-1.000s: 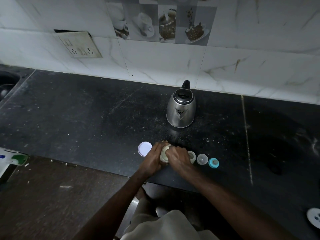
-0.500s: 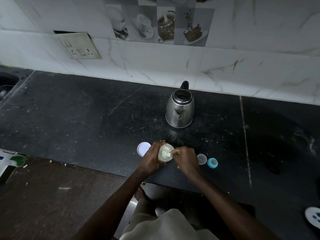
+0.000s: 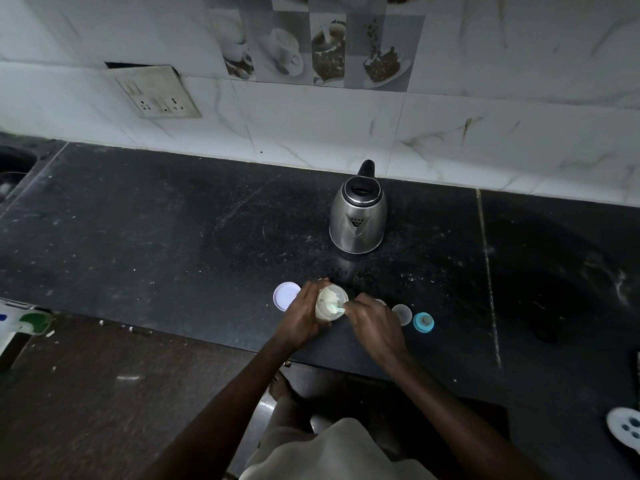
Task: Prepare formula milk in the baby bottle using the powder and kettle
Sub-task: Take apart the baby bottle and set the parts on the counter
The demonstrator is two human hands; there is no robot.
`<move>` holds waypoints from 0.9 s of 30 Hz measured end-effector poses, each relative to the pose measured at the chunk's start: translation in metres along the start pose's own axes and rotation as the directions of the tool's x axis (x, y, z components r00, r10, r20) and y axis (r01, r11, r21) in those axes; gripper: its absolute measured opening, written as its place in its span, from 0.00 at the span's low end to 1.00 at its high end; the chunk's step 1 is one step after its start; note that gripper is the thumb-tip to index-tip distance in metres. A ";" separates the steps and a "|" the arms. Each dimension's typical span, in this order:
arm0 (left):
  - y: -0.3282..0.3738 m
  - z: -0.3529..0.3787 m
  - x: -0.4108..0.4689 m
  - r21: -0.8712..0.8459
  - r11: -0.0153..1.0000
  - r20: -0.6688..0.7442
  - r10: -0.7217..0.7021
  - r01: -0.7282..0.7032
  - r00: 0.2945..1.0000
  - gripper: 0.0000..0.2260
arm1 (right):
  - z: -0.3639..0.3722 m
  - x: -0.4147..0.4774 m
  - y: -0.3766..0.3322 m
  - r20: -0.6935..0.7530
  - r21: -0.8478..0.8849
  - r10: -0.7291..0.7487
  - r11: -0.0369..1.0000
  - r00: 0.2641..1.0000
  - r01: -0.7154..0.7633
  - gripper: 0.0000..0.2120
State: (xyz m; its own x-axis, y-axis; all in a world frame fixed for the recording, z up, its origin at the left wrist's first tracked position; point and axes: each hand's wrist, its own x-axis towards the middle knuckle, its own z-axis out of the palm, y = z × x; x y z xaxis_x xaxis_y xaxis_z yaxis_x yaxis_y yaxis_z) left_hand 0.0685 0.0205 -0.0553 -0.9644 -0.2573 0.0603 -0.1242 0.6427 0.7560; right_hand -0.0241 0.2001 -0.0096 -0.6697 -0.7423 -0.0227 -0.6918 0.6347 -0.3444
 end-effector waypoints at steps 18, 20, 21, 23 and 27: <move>0.001 0.006 0.001 0.019 0.995 -0.009 -0.100 0.100 0.995 0.39 | -0.011 0.005 0.006 0.276 0.698 0.441 0.518 0.854 -0.493 0.03; 0.001 0.006 0.005 -0.008 0.988 -0.029 -0.154 0.153 0.988 0.41 | -0.016 0.002 0.009 0.336 0.768 0.481 0.357 0.810 -0.531 0.03; 0.000 0.006 0.009 -0.021 0.983 -0.041 -0.181 0.180 0.983 0.43 | -0.020 0.000 0.011 0.360 0.785 0.495 0.297 0.791 -0.544 0.03; 0.002 0.006 0.015 -0.042 0.973 -0.045 -0.228 0.227 0.973 0.44 | -0.027 -0.004 0.017 0.388 0.803 0.516 0.217 0.763 -0.555 0.03; 0.002 0.007 0.022 -0.081 0.959 -0.026 -0.273 0.270 0.962 0.41 | -0.041 -0.014 0.032 0.403 0.832 0.555 0.109 0.728 -0.543 0.04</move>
State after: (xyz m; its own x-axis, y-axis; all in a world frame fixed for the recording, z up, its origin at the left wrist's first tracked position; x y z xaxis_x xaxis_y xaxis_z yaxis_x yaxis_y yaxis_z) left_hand 0.0449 0.0213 -0.0565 -0.8876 -0.4415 -0.1314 -0.3606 0.4884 0.7946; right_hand -0.0477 0.2395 0.0186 -0.7627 -0.2750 -0.5854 0.5131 0.2937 -0.8065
